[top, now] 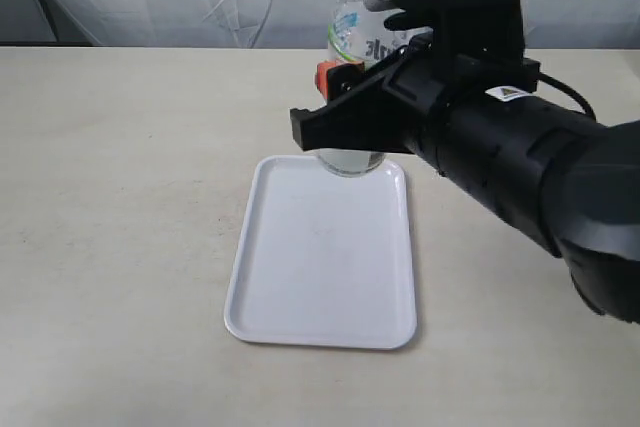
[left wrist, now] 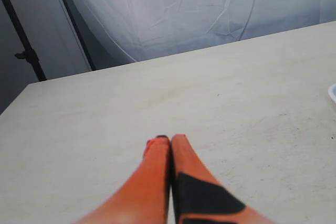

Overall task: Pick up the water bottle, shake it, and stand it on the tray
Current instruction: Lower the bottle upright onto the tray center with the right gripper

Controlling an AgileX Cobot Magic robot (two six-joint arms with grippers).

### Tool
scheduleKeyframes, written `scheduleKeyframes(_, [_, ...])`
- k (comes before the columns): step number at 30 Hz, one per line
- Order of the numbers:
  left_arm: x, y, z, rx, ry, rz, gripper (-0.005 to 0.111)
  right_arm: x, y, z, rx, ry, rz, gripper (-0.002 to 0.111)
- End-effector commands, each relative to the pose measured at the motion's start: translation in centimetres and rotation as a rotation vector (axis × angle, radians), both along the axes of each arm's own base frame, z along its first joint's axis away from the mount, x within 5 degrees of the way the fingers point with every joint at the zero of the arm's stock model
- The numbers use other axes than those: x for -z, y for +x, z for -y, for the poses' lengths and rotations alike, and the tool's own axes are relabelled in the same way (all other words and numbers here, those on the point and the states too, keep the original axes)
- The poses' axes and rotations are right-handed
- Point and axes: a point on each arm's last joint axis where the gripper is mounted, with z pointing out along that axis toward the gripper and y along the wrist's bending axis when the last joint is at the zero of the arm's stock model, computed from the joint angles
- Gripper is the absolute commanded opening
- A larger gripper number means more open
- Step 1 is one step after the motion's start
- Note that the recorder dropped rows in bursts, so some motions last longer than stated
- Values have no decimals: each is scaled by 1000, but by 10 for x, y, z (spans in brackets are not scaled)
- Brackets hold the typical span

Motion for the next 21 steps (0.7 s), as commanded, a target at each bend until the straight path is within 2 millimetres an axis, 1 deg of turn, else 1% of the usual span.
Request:
scheduleKeyframes(1, [0, 0, 0, 1, -4, 14, 0, 26, 26, 0, -51, 55, -57, -1])
scheduleKeyframes(5, [0, 0, 0, 1, -4, 14, 0, 48, 42, -1, -117, -22, -71, -1])
scheduleKeyframes(7, [0, 0, 0, 1, -4, 14, 0, 59, 49, -1, -125, -26, -99, -1])
scheduleKeyframes(9, [0, 0, 0, 1, -4, 14, 0, 66, 54, -4, -136, -21, -78, -1])
scheduleKeyframes(11, [0, 0, 0, 1, -4, 14, 0, 68, 58, -7, -129, -5, -37, -1])
scheduleKeyframes(13, [0, 0, 0, 1, -4, 14, 0, 72, 60, -9, -110, 26, -31, -1])
scheduleKeyframes(18, [0, 0, 0, 1, -4, 14, 0, 102, 65, -14, -113, -44, -79, -1])
scheduleKeyframes(21, [0, 0, 0, 1, -4, 14, 0, 114, 68, -16, -109, -60, -74, -1])
